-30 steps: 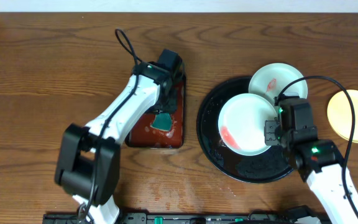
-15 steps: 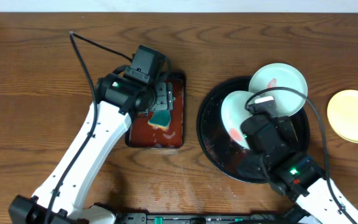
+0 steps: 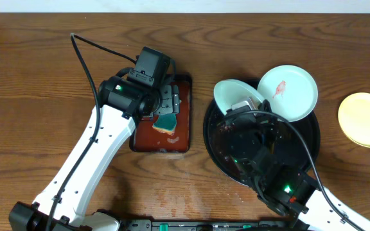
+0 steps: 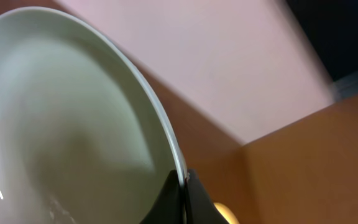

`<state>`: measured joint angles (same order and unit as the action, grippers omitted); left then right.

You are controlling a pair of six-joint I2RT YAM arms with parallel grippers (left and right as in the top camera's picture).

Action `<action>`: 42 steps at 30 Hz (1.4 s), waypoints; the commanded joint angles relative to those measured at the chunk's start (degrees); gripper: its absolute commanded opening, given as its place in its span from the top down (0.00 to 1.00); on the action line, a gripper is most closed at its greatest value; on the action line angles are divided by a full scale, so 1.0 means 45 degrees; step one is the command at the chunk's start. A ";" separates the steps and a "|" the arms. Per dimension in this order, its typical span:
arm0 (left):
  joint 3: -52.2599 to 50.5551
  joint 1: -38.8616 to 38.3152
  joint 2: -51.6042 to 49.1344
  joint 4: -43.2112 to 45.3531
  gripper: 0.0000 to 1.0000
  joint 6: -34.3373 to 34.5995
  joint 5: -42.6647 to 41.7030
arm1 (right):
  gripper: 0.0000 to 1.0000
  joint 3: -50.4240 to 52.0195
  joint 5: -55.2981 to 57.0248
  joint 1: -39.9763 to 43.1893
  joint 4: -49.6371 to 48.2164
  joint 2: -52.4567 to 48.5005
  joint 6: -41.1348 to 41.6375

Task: Clean dirty plates on tray and stack at the side
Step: 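Lift the pale green plate with the right gripper toward the right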

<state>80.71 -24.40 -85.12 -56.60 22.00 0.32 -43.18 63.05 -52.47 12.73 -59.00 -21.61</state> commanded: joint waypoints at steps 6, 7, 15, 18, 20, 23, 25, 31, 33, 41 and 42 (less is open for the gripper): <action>0.0233 0.0053 0.0029 -0.0034 0.18 -0.0121 0.0029 | 0.99 -0.0233 0.1855 -0.0529 -0.0889 -0.0015 -0.2885; 0.0233 0.0053 0.0029 -0.0029 0.17 -0.0117 0.0029 | 0.99 -0.0233 0.1851 -0.0529 -0.0894 -0.0015 -0.2890; 0.0233 0.0053 0.0029 -0.0029 0.17 -0.0117 0.0029 | 0.99 -0.0233 0.1841 -0.0529 -0.0894 -0.0015 -0.2885; 0.0233 0.0053 0.0029 -0.0029 0.17 -0.0121 0.0029 | 0.99 -0.0233 0.1841 -0.0529 -0.0889 -0.0063 -0.2885; 0.0233 0.0053 0.0029 -0.0034 0.17 -0.0117 0.0029 | 0.99 -0.0233 0.1855 -0.0529 -0.0889 -0.0058 -0.2890; 0.0233 0.0053 0.0029 -0.0029 0.17 -0.0121 0.0029 | 0.99 -0.0228 0.1938 -0.0520 -0.0874 -0.0063 -0.2880; 0.0233 0.0053 0.0029 -0.0029 0.17 -0.0121 0.0029 | 0.99 -0.0228 0.1938 -0.0520 -0.0884 -0.0063 -0.2875; 0.0233 0.0053 0.0029 -0.0029 0.17 -0.0121 0.0029 | 0.99 -0.0233 0.1938 -0.0510 -0.0884 -0.0068 -0.2521; 0.0233 0.0053 0.0029 -0.0034 0.17 -0.0121 0.0029 | 0.99 -0.0228 0.1943 -0.0495 -0.0879 -0.0073 -0.2205; 0.0233 0.0053 0.0029 -0.0029 0.17 -0.0121 0.0029 | 0.99 -0.0228 0.2157 -0.0495 -0.0879 -0.0073 -0.2016; 0.0233 0.0053 0.0029 -0.0034 0.17 -0.0121 0.0029 | 0.99 -0.0228 0.2356 -0.0495 -0.0879 -0.0073 -0.2016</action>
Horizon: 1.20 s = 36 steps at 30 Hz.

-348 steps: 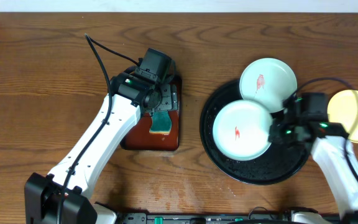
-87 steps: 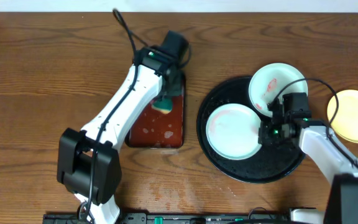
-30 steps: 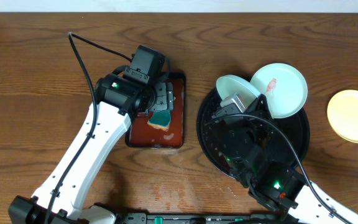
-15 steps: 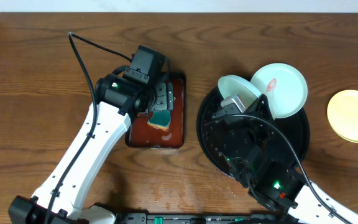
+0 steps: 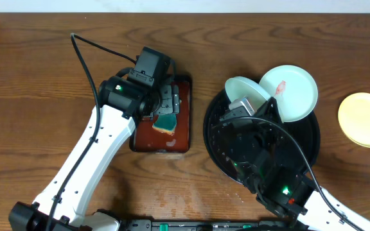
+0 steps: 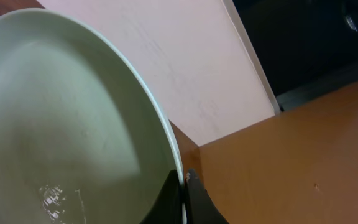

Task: Clean dirty plates on tray and stack at the side
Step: 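Lift the pale green plate with the right gripper toward the right, then carry the pale green plate right and stack it on the yellow plate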

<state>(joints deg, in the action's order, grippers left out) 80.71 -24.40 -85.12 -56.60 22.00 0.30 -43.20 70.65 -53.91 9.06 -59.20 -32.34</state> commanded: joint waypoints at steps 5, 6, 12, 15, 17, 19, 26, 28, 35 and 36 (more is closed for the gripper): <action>0.0233 0.0053 0.0029 -0.0029 0.17 -0.0121 0.0034 | 0.99 -0.0223 0.1078 -0.0146 -0.0058 -0.0053 0.0471; 0.0233 0.0053 0.0029 -0.0034 0.17 -0.0121 0.0034 | 0.99 -0.0223 0.1088 -0.0121 -0.0058 -0.0053 0.0476; 0.0233 0.0053 0.0029 -0.0029 0.17 -0.0121 0.0034 | 0.99 -0.0219 0.1098 0.0053 0.0000 -0.0078 0.1302; 0.0233 0.0053 0.0029 -0.0029 0.17 -0.0121 0.0034 | 0.99 -0.0219 0.1069 0.0243 0.0243 -0.0078 0.1724; 0.0233 0.0053 0.0029 -0.0029 0.17 -0.0121 0.0034 | 0.99 -0.0219 0.0806 0.0418 0.0476 -0.0078 0.1904; 0.0233 0.0053 0.0034 -0.0034 0.17 -0.0117 0.0034 | 0.99 -0.0219 0.0325 0.0593 0.0772 -0.0078 0.1977; 0.0233 0.0053 0.0029 -0.0034 0.17 -0.0121 0.0034 | 0.99 -0.0219 -0.0505 0.1001 0.1729 -0.0078 0.3303; 0.0233 0.0053 0.0029 -0.0029 0.17 -0.0121 0.0034 | 0.99 -0.0219 -0.0646 0.1137 0.2025 -0.0078 0.3716; 0.0233 0.0053 0.0029 -0.0029 0.17 -0.0121 0.0034 | 0.99 -0.0233 -0.1943 0.2040 0.2788 0.0073 0.5838; 0.0233 0.0053 0.0029 -0.0029 0.17 -0.0121 0.0034 | 0.99 -0.0253 -0.2370 0.2176 0.2793 0.0170 0.6178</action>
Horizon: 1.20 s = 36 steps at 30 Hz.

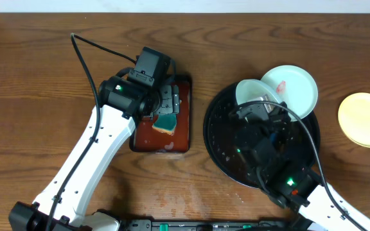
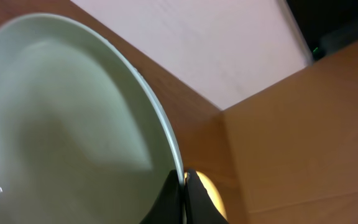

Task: Clean dirty plates on tray and stack at the side
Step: 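Carry the pale green plate right and stack it on the yellow plate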

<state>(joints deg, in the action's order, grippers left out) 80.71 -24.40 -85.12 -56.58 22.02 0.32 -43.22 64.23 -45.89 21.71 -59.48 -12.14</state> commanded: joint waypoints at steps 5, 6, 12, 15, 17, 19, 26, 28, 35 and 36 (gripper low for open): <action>0.0233 0.0053 0.0029 -0.0034 0.17 -0.0126 0.0029 | 0.99 -0.0316 -0.6101 0.2871 0.0068 0.0850 0.2817; 0.0233 0.0053 0.0029 -0.0034 0.17 -0.0126 0.0029 | 0.99 -0.0330 -0.7140 0.3687 0.0175 0.0923 0.3177; 0.0233 0.0053 0.0029 -0.0039 0.17 -0.0126 0.0029 | 0.99 -0.0374 -1.3308 1.0030 0.1180 0.0879 0.4949; 0.0233 0.0053 0.0029 -0.0039 0.17 -0.0121 0.0029 | 0.99 -0.0374 -1.4994 1.3406 0.1316 0.0656 0.6101; 0.0233 0.0053 0.0029 -0.0039 0.17 -0.0126 0.0029 | 0.99 -0.0374 -1.5373 1.5528 0.1122 0.0393 0.7271; 0.0233 0.0053 0.0029 -0.0034 0.17 -0.0126 0.0029 | 0.99 -0.0374 -1.5543 1.7369 0.0850 0.0019 0.8612; 0.0233 0.0053 0.0029 -0.0034 0.17 -0.0126 0.0029 | 0.99 -0.0374 -1.5562 2.0716 -0.1953 -0.2744 1.0244; 0.0233 0.0053 0.0034 -0.0034 0.17 -0.0126 0.0029 | 0.99 -0.0374 -1.5446 2.1109 -0.2603 -0.3755 1.0214; 0.0233 0.0053 0.0029 -0.0034 0.17 -0.0126 0.0029 | 0.99 -0.0374 -1.5285 2.1493 -0.3594 -0.6562 0.8636; 0.0233 0.0053 0.0029 -0.0034 0.17 -0.0126 0.0029 | 0.98 -0.0374 -1.5310 2.1478 -0.3730 -0.6766 0.8310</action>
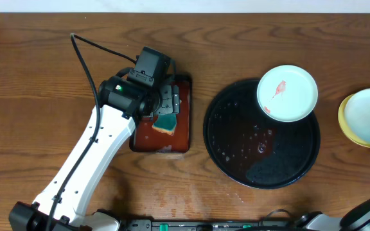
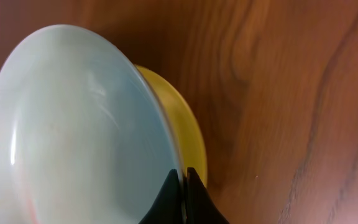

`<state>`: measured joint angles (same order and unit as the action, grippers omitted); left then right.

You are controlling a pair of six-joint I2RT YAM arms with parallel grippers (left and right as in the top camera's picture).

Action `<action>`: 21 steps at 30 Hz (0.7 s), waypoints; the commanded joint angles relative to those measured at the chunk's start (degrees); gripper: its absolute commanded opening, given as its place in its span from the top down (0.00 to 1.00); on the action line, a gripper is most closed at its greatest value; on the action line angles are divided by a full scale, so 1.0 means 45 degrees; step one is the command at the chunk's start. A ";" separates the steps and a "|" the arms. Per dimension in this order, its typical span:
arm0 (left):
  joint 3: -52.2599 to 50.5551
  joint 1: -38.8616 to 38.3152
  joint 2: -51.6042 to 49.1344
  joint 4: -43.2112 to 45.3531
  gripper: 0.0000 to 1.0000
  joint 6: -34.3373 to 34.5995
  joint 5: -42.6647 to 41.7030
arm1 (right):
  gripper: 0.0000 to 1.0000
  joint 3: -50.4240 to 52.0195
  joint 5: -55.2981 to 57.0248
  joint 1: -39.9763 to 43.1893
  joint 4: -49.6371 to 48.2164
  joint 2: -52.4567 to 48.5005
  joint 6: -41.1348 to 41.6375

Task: Clean dirty plates on tray and stack at the side
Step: 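Carry the pale green plate right and stack it on the yellow plate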

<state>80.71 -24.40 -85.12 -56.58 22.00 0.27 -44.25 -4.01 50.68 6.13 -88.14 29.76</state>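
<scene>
A pale green plate (image 1: 369, 110) is over the yellow plate (image 1: 345, 119) at the table's right edge. My right gripper (image 2: 182, 182) is shut on the pale plate's (image 2: 73, 124) rim, with the yellow plate (image 2: 182, 127) just behind it. Whether the two plates touch I cannot tell. On the round black tray (image 1: 236, 154) lies a white plate (image 1: 287, 93) with a red smear. My left gripper (image 1: 167, 102) is over the brown rectangular tray (image 1: 181, 138), down at a green sponge (image 1: 166, 120); its jaws are hidden by the wrist.
Wet streaks and droplets cover the black tray. A black cable (image 1: 85, 58) runs along the left arm. The right arm itself is nearly out of the overhead view at the right edge.
My right gripper has carried the pale green plate from over the black tray's upper part to the right, over the yellow plate. The left arm has not moved.
My right gripper held the pale green plate tilted above the black tray's upper left, beside the smeared white plate. At each later moment the plate stood further right. Now it is off the tray, over the yellow plate. The left arm stayed at the sponge throughout.
</scene>
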 commanded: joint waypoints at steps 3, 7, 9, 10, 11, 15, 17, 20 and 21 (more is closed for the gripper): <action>0.0233 0.0053 0.0029 -0.0039 0.17 -0.0121 0.0039 | 0.74 -0.0194 -0.1739 -0.0092 -0.0617 -0.0291 -0.1005; 0.0233 0.0053 0.0029 -0.0039 0.17 -0.0121 0.0039 | 0.48 -0.0529 -0.4507 -0.0923 -0.1117 0.0408 -0.1175; 0.0233 0.0053 0.0029 -0.0034 0.17 -0.0121 0.0039 | 0.49 -0.0860 -0.5037 -0.1749 -0.0850 0.0801 -0.1865; 0.0233 0.0053 0.0029 -0.0034 0.17 -0.0121 0.0039 | 0.50 -0.1112 -0.5003 -0.2317 -0.0432 0.0981 -0.2336; 0.0233 0.0053 0.0029 -0.0039 0.17 -0.0121 0.0039 | 0.50 -0.1399 -0.4847 -0.2953 0.0058 0.1122 -0.2948; 0.0233 0.0053 0.0029 -0.0039 0.17 -0.0121 0.0039 | 0.48 -0.2356 -0.2370 -0.5790 0.1724 0.1073 -0.5809; 0.0233 0.0053 0.0029 -0.0034 0.17 -0.0121 0.0039 | 0.43 -0.2404 -0.0753 -0.6931 0.1608 0.0874 -0.7261; 0.0233 0.0053 0.0029 -0.0034 0.16 -0.0121 0.0039 | 0.39 -0.2404 0.0821 -0.8024 0.0840 0.0175 -0.8952; 0.0233 0.0053 0.0029 -0.0034 0.17 -0.0121 0.0039 | 0.39 -0.2404 0.0952 -0.8174 0.0578 -0.0121 -0.9243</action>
<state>80.71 -24.40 -85.12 -56.60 22.00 0.30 -54.65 -8.99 15.70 9.89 -85.36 -0.69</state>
